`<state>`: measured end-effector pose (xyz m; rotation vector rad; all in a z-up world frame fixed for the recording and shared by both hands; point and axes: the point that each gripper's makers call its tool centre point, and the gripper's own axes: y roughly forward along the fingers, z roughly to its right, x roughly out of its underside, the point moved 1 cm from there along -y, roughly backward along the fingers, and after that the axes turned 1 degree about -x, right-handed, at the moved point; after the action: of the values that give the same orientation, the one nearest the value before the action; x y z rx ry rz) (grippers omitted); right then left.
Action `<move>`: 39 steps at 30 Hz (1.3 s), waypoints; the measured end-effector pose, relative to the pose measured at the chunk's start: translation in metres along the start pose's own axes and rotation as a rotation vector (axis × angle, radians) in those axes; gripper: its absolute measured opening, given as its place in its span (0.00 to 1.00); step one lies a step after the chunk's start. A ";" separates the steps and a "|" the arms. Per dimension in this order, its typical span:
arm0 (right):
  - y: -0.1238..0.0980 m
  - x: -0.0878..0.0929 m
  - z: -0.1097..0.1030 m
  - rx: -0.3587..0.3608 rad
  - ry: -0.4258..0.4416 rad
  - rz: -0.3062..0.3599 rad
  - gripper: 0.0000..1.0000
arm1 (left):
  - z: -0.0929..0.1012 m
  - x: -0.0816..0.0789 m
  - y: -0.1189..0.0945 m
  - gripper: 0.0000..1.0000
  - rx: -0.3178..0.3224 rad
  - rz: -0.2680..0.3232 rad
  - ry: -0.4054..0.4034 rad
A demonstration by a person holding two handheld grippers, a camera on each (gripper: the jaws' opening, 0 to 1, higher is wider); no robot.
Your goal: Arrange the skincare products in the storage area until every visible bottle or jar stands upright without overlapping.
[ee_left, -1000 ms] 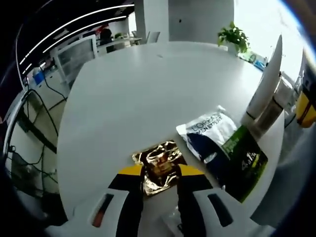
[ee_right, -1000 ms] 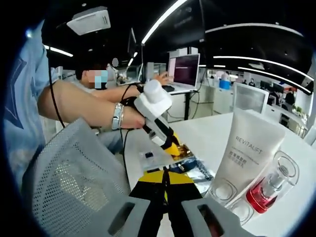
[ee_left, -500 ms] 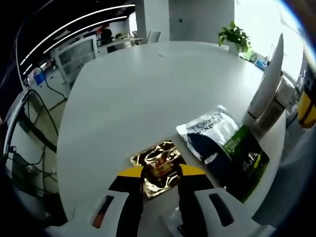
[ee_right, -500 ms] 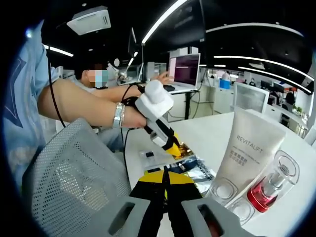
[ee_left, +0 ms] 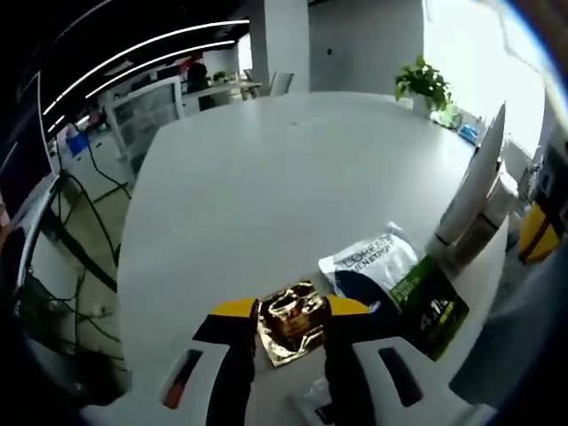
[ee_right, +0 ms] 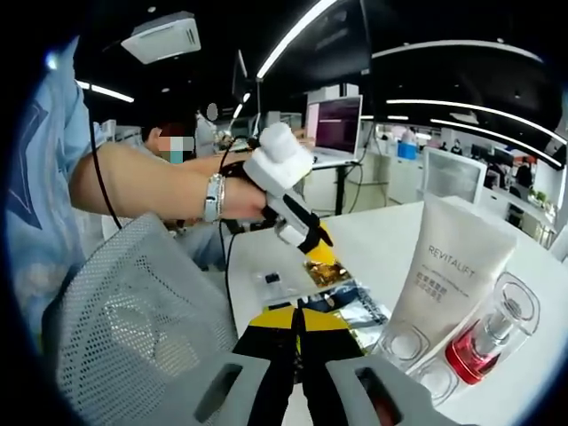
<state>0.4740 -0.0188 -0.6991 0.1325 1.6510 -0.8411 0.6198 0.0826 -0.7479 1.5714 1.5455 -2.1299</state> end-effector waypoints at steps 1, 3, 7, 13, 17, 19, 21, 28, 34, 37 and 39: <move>-0.004 -0.003 -0.002 -0.032 0.018 0.001 0.00 | 0.004 -0.006 -0.008 0.27 0.006 0.031 -0.013; -0.010 -0.006 -0.006 -0.081 0.048 0.004 0.00 | 0.015 -0.007 -0.022 0.25 0.045 0.064 -0.067; -0.042 -0.013 -0.001 -0.128 0.062 0.058 0.00 | 0.024 -0.006 -0.048 0.26 0.033 0.156 -0.148; -0.096 -0.014 0.023 -0.053 0.099 0.124 0.00 | 0.036 -0.016 -0.097 0.27 0.010 0.345 -0.236; -0.143 -0.008 0.063 0.177 0.134 0.206 0.04 | 0.032 -0.023 -0.122 0.34 -0.063 0.484 -0.306; -0.165 0.002 0.084 0.311 0.171 0.271 0.15 | 0.032 -0.030 -0.133 0.39 -0.102 0.591 -0.338; -0.182 0.017 0.098 0.430 0.217 0.285 0.24 | 0.035 -0.034 -0.138 0.46 -0.112 0.635 -0.366; -0.200 0.053 0.110 0.638 0.322 0.211 0.36 | 0.059 -0.036 -0.132 0.51 -0.106 0.613 -0.334; -0.205 0.052 0.101 0.702 0.306 0.226 0.45 | 0.061 -0.026 -0.132 0.51 -0.185 0.606 -0.337; -0.201 0.063 0.100 0.690 0.355 0.204 0.44 | 0.055 -0.018 -0.129 0.50 -0.245 0.583 -0.341; -0.194 0.068 0.096 0.673 0.369 0.192 0.44 | 0.053 -0.018 -0.130 0.48 -0.255 0.578 -0.340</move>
<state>0.4328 -0.2410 -0.6748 0.9456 1.5898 -1.2465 0.5187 0.0984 -0.6502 1.2814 1.0396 -1.6897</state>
